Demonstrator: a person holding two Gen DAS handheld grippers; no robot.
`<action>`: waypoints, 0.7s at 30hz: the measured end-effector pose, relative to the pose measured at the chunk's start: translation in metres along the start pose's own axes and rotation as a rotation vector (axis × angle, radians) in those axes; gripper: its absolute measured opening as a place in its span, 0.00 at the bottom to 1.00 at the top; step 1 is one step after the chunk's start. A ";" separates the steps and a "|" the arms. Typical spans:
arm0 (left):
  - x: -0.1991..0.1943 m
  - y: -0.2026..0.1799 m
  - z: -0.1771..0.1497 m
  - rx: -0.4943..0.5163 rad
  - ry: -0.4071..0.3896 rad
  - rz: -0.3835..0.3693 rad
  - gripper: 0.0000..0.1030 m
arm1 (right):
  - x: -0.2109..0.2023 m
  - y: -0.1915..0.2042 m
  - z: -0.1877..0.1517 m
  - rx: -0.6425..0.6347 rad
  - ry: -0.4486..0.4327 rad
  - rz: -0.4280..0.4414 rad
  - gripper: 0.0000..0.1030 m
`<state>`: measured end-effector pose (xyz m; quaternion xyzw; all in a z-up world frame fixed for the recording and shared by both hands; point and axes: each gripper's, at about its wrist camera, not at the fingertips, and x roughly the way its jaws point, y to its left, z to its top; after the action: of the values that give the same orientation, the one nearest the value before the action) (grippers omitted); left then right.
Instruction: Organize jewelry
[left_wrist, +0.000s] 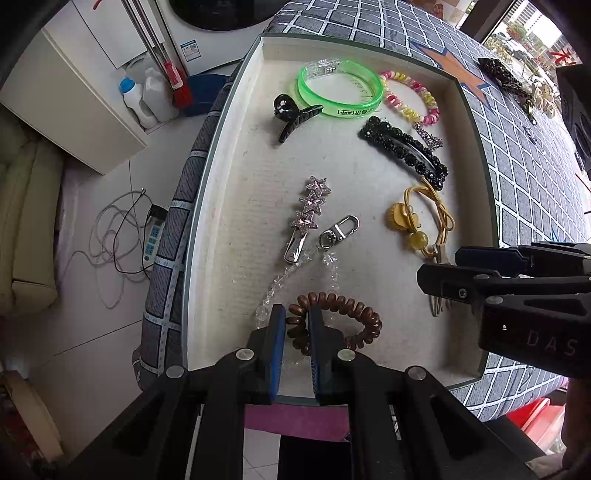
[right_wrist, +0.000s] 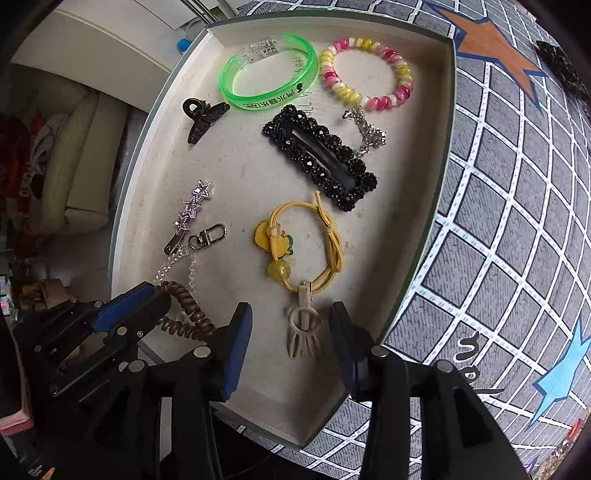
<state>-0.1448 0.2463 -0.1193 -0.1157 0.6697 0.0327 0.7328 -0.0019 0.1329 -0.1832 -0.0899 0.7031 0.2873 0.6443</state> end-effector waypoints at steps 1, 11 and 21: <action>-0.001 0.001 0.000 -0.001 -0.002 0.000 0.18 | -0.003 0.003 0.001 -0.003 -0.009 0.003 0.46; -0.021 0.005 0.003 -0.027 -0.071 0.029 1.00 | -0.050 0.002 0.009 0.029 -0.135 -0.083 0.55; -0.024 0.005 0.003 -0.040 -0.060 0.082 1.00 | -0.053 -0.009 0.002 0.014 -0.139 -0.168 0.77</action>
<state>-0.1451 0.2547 -0.0955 -0.1019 0.6507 0.0794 0.7483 0.0126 0.1134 -0.1348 -0.1240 0.6488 0.2328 0.7138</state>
